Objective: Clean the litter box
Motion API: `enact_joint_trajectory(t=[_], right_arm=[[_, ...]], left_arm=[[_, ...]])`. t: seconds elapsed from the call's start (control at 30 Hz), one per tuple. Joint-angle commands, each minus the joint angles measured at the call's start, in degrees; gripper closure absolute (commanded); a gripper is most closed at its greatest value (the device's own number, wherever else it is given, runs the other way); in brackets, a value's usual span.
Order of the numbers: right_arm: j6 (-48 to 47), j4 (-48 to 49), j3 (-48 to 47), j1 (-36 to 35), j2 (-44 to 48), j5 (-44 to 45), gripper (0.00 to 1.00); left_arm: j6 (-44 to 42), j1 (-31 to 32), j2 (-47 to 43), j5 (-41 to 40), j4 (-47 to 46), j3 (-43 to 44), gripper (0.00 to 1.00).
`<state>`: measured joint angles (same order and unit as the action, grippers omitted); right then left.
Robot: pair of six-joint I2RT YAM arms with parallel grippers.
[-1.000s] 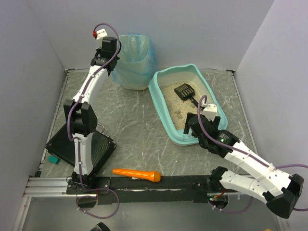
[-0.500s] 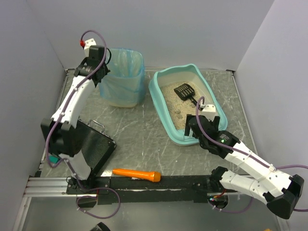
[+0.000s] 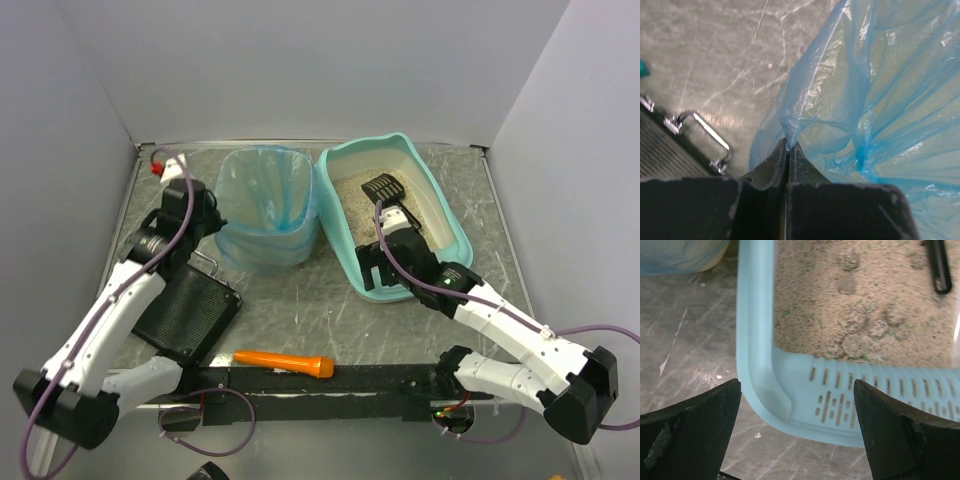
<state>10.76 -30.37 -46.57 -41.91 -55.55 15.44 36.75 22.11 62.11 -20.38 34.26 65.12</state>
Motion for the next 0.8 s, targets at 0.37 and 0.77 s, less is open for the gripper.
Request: enact_joint_trajectory(t=[0.37, 0.77], right_arm=[[-4.8, 4.5, -5.3, 5.3, -18.2, -14.8, 0.00], [6.6, -3.5, -7.5, -0.4, -19.2, -31.7, 0.17]], left_arm=[[19.4, 0.7, 3.6, -13.6, 5.6, 5.7, 0.99], [12.6, 0.7, 5.8, -18.0, -3.1, 6.0, 0.99]])
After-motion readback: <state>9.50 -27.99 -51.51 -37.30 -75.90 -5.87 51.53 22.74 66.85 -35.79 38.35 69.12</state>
